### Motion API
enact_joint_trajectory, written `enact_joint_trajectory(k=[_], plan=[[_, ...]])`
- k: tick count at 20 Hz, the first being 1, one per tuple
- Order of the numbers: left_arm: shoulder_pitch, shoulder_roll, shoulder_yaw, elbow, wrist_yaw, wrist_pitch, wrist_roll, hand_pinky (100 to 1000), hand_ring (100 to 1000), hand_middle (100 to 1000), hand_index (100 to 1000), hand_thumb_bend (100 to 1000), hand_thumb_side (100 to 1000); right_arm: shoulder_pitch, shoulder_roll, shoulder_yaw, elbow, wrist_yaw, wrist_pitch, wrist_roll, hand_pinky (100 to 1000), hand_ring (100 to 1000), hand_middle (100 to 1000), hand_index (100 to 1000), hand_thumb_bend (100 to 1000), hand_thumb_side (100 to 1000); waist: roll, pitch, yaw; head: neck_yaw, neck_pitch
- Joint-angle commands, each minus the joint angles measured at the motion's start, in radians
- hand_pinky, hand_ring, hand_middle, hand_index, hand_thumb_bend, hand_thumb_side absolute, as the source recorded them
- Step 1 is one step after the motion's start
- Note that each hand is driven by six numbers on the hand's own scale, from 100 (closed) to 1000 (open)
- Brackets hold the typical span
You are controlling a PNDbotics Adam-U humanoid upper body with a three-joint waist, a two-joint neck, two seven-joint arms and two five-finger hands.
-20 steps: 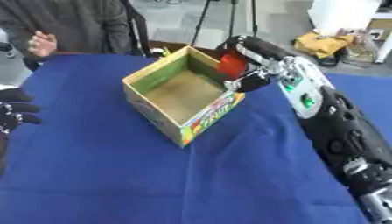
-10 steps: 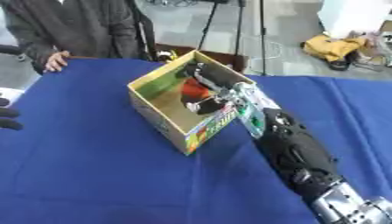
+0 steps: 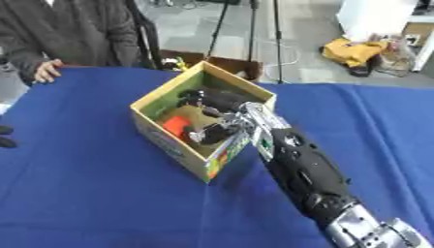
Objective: Pick up objects on the table and place them in the box.
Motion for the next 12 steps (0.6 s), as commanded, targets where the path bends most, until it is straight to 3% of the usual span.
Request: enact_joint_trajectory(k=[1, 3, 5, 6, 9, 12], plan=[[0.006, 0.012, 0.012, -0.014, -0.002, -0.003, 0.007, 522, 583, 588, 694, 650, 828, -0.011, -0.049, -0.013, -0.122, -0.123, 0.047, -0.066, 762, 946, 843, 856, 100, 440, 0.008, -0.030, -0.031, 0.028, 0.006], [0.023, 0.022, 0.023, -0.009, -0.006, -0.004, 0.017, 522, 583, 588, 692, 650, 828, 0.006, -0.070, -0.015, -0.205, -0.266, 0.089, -0.076, 727, 958, 821, 841, 100, 487, 0.012, -0.041, -0.078, 0.061, 0.016], [0.041, 0.031, 0.037, -0.003, -0.012, -0.005, 0.031, 521, 582, 588, 692, 649, 829, 0.045, -0.093, -0.020, -0.300, -0.484, 0.150, -0.066, 708, 969, 811, 834, 100, 544, 0.015, -0.050, -0.131, 0.102, 0.029], [0.051, 0.036, 0.044, 0.002, -0.014, -0.006, 0.038, 520, 583, 588, 690, 649, 830, 0.075, -0.104, -0.023, -0.355, -0.600, 0.181, -0.055, 691, 979, 799, 824, 100, 621, 0.019, -0.053, -0.161, 0.129, 0.034], [0.076, 0.052, 0.066, 0.017, -0.020, -0.007, 0.061, 519, 584, 588, 689, 648, 831, 0.203, -0.143, -0.040, -0.558, -0.936, 0.262, -0.008, 676, 985, 792, 817, 100, 691, 0.029, -0.060, -0.243, 0.204, 0.048], [0.087, 0.058, 0.078, 0.028, -0.023, -0.010, 0.075, 519, 585, 589, 689, 648, 831, 0.298, -0.164, -0.075, -0.700, -1.100, 0.320, 0.019, 672, 985, 788, 814, 100, 704, 0.034, -0.063, -0.275, 0.233, 0.052]])
